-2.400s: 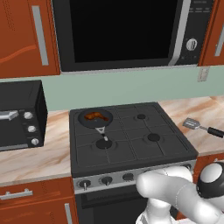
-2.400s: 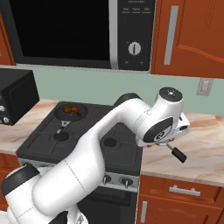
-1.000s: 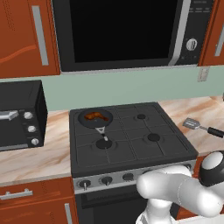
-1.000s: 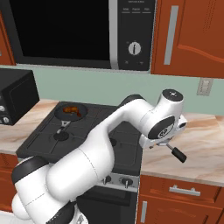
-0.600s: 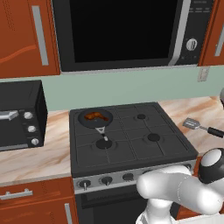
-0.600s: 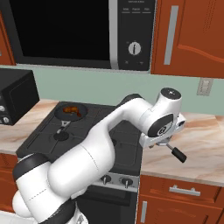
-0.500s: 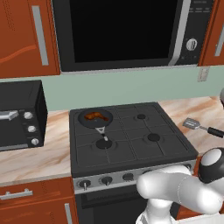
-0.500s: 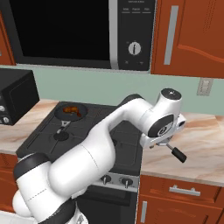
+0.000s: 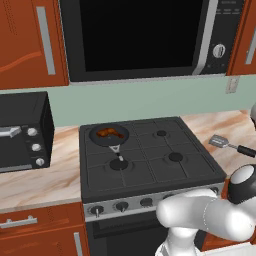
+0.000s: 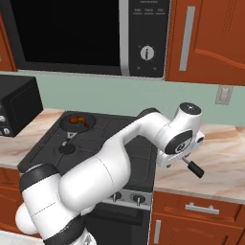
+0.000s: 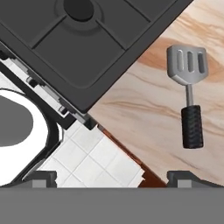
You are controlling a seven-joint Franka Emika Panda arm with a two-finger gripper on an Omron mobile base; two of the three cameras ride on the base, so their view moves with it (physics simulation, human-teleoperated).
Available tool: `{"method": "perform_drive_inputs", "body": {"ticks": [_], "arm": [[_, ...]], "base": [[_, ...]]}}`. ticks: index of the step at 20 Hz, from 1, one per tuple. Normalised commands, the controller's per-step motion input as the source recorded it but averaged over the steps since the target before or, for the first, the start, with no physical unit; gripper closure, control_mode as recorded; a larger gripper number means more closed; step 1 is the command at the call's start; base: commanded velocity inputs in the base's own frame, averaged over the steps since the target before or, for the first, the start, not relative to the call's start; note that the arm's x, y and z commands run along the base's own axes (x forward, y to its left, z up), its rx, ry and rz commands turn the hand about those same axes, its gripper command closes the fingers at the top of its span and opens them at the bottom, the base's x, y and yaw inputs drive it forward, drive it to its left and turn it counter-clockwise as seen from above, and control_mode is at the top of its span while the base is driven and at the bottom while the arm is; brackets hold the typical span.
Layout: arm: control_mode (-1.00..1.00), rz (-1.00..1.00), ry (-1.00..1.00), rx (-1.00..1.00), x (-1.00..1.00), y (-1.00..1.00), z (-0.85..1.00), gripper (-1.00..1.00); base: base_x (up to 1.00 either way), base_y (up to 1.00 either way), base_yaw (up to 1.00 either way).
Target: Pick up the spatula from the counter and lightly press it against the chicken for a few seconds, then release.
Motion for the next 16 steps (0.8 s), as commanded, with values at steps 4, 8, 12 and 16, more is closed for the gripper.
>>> {"method": "perform_drive_inputs", "body": {"ticks": [4,8,12,16], "arm": [[-1.00,0.05,0.07,0.00,0.07,-0.08,-0.13,-1.00],[-1.00,0.02,0.08,0.00,0.07,-0.06,-0.07,-1.00],[-1.00,0.03,0.05,0.00,0.03,-0.05,-0.06,-1.00],[-1.00,0.03,0.00,0.00,0.00,-0.01,-0.04,-1.00]], "base": [[0.00,0.00,0.00],[0.00,0.00,0.00],[0.00,0.00,0.00],[0.00,0.00,0.00]]}}
